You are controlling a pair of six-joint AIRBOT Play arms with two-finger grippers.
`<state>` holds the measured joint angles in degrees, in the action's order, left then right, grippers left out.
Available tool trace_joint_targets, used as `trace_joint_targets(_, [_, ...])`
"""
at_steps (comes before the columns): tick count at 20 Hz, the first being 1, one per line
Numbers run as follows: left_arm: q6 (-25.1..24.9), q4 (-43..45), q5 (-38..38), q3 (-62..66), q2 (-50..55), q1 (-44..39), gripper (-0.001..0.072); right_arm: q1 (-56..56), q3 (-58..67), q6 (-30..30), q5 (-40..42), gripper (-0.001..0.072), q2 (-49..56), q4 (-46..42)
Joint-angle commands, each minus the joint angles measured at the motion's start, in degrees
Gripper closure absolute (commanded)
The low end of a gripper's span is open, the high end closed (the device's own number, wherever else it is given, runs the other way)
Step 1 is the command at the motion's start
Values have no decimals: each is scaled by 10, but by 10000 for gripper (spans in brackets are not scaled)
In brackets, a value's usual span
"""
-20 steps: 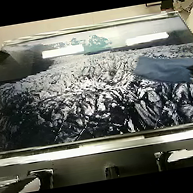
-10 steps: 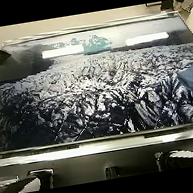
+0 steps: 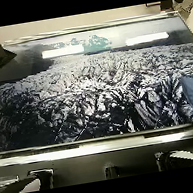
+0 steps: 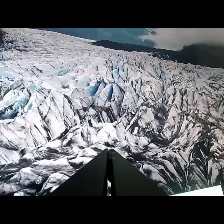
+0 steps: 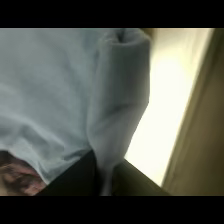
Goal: Fold the clothes and pants, and hang the long-sleeved shirts on hangers.
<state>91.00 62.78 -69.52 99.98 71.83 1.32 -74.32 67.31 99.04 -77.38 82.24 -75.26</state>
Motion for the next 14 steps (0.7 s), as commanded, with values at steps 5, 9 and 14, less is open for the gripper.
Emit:
trace_joint_targets(5, [-2, 0, 0, 0, 0, -5, 685, 0, -27, -7, 21, 672, -3, -41])
trace_joint_targets(9, [-2, 0, 0, 0, 0, -5, 685, -1, -27, -7, 23, 672, -3, -56])
trace_joint_targets(14, [-2, 0, 0, 0, 0, -5, 685, 0, -10, -31, 0, 60, -3, -62])
